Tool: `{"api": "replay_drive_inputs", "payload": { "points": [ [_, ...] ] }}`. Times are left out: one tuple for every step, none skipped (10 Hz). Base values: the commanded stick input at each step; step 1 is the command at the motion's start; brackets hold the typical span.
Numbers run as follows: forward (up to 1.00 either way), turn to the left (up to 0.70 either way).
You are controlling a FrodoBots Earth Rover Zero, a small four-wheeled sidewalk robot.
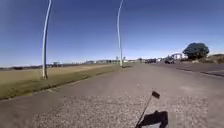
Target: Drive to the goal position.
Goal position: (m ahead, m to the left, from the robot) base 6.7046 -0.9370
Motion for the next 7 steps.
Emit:
{"api": "replay_drive_inputs", "payload": {
  "points": [
    [1.00,-0.23],
    [1.00,-0.27],
    [1.00,-0.31],
    [1.00,-0.35],
    [1.00,-0.38],
    [1.00,-0.40],
    [1.00,-0.40]
  ]
}}
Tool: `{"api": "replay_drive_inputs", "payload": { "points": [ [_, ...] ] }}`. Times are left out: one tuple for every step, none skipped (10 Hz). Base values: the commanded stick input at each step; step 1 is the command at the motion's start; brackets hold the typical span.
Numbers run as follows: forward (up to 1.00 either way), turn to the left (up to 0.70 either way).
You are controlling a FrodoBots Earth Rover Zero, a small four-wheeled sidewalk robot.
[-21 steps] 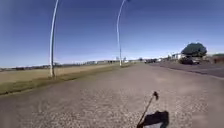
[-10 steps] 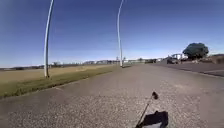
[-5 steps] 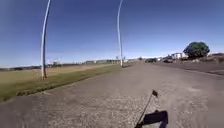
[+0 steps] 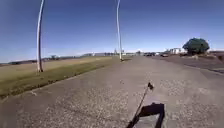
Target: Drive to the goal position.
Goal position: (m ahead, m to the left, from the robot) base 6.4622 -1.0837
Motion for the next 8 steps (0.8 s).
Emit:
{"api": "replay_drive_inputs", "payload": {
  "points": [
    [1.00,-0.37],
    [1.00,-0.30],
    [1.00,-0.24],
    [1.00,-0.17],
    [1.00,-0.11],
    [1.00,-0.04],
    [1.00,0.00],
    [1.00,0.00]
  ]
}}
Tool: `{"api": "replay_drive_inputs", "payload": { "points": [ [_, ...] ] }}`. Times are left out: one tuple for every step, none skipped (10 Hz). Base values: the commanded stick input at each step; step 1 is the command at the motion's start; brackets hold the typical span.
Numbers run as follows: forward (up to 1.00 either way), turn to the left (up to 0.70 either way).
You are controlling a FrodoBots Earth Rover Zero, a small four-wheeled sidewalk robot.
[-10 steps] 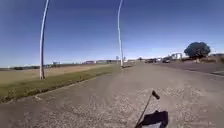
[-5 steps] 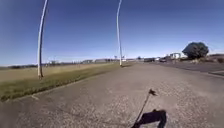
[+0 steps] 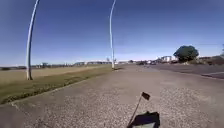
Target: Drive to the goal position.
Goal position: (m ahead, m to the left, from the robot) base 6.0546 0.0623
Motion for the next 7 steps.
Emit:
{"api": "replay_drive_inputs", "payload": {
  "points": [
    [1.00,0.00],
    [1.00,0.00],
    [1.00,0.00],
    [1.00,0.00],
    [1.00,0.00],
    [1.00,0.00],
    [1.00,0.00]
  ]
}}
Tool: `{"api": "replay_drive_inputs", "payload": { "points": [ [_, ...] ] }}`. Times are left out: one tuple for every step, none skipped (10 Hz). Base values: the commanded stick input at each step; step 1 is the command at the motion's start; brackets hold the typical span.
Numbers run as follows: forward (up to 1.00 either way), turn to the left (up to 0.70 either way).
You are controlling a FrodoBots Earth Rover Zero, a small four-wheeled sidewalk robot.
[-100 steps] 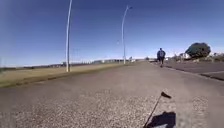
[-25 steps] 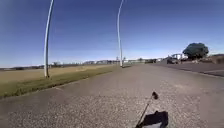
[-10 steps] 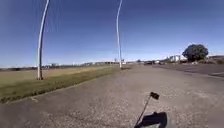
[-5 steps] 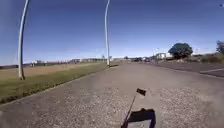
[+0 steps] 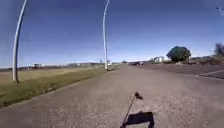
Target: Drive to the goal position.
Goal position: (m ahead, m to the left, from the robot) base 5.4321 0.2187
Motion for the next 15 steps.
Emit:
{"api": "replay_drive_inputs", "payload": {
  "points": [
    [1.00,0.00],
    [1.00,0.00],
    [1.00,0.00],
    [1.00,0.00],
    [1.00,0.00],
    [1.00,0.00],
    [1.00,0.00],
    [1.00,0.00],
    [1.00,0.00],
    [1.00,0.00],
    [1.00,0.00],
    [1.00,0.00],
    [1.00,0.00],
    [1.00,0.00],
    [1.00,0.00]
  ]
}}
